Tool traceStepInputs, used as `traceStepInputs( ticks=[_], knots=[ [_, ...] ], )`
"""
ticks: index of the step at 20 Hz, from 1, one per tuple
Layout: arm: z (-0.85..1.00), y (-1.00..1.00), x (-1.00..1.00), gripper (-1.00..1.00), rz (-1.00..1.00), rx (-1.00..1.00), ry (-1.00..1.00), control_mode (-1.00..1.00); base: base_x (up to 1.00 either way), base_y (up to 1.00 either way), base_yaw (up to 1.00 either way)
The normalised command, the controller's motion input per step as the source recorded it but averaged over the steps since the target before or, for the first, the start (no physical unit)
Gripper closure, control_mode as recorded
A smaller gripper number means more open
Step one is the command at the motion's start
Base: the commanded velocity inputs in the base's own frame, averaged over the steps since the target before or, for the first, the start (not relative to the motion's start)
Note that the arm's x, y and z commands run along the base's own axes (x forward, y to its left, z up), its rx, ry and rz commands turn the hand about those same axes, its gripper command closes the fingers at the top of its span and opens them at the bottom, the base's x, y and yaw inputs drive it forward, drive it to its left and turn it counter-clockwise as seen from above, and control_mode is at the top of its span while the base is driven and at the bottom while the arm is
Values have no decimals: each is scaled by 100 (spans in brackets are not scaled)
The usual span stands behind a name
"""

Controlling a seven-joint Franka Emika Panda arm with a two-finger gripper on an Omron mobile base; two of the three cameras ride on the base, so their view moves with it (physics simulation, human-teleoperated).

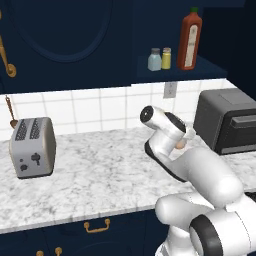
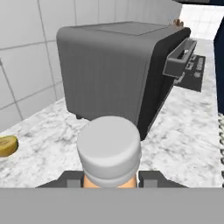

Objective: Put the shaker and condiment bottle from the counter next to their counterparts in the cabinet.

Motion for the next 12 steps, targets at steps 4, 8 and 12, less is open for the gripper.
traceStepInputs(
  ticks=[4, 8, 12],
  knots=[
    [93, 4, 1, 100, 30, 0, 3, -100, 0, 0, 0],
    [97, 4, 0, 100, 33, 0, 0, -100, 0, 0, 0],
    [100, 5, 0, 100, 27, -3, 0, -100, 0, 0, 0]
  ],
)
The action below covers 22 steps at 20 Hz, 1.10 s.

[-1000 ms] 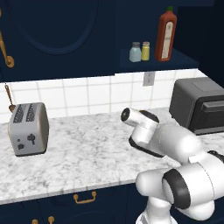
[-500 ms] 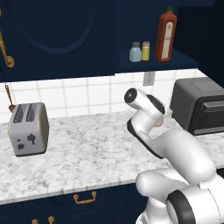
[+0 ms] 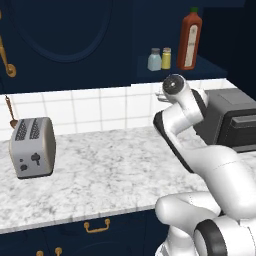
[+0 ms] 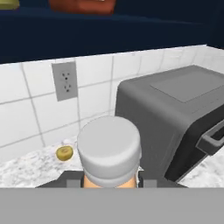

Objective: Put the shaker and condiment bottle from the counter next to their counterparts in the cabinet.

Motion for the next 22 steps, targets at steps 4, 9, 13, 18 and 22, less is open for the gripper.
traceStepInputs(
  ticks=[4, 9, 13, 18, 22],
  knots=[
    [100, 7, 0, 100, 16, -8, 0, -100, 0, 0, 0],
    [100, 0, 0, 100, 12, -12, -2, -100, 0, 0, 0],
    [100, 0, 0, 100, 14, -11, -5, -100, 0, 0, 0],
    [39, 0, -11, 100, 7, -7, -13, -100, 0, 0, 0],
    [0, 0, -16, 100, 0, 0, -32, -100, 0, 0, 0]
  ],
)
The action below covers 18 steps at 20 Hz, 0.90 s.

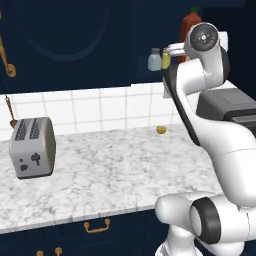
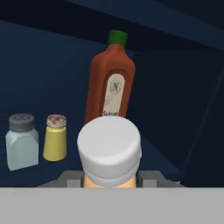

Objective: Put the shaker and condiment bottle from the counter next to their counterparts in the cabinet.

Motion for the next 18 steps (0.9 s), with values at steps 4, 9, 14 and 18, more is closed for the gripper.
traceStepInputs(
  ticks=[4, 9, 14, 18],
  knots=[
    [0, 0, -3, 100, 0, 4, -30, -100, 0, 0, 0],
    [0, -5, 0, 100, -2, 10, 1, -100, 0, 0, 0],
    [9, -11, 9, 100, -10, 0, 4, -100, 0, 0, 0],
    [12, 0, 13, 100, 0, 9, 0, -100, 0, 0, 0]
  ],
)
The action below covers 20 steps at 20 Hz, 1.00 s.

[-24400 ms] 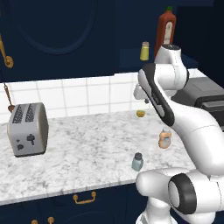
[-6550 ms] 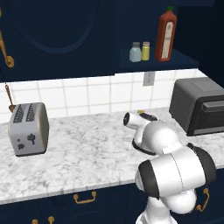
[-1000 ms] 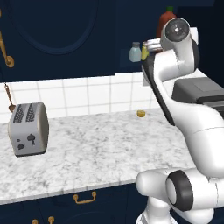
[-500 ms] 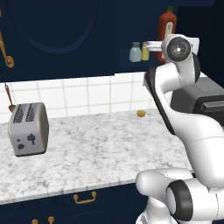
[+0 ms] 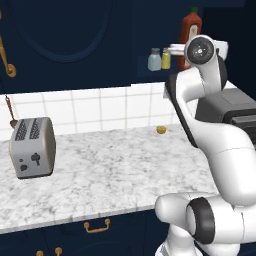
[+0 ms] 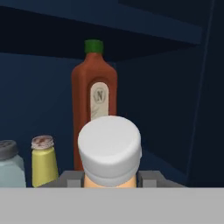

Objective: Put the shaker and condiment bottle from the counter next to their counterparts in the cabinet.

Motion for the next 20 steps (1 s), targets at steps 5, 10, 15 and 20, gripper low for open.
traceStepInputs(
  ticks=[5, 10, 15, 20],
  knots=[
    [0, -19, 42, 100, 1, 40, 0, -100, 0, 0, 0],
    [0, -12, 10, 100, 0, 17, 0, -100, 0, 0, 0],
    [0, -18, 0, 100, 0, -12, -9, -100, 0, 0, 0],
    [0, -9, 3, 100, 0, -10, 1, -100, 0, 0, 0]
  ],
)
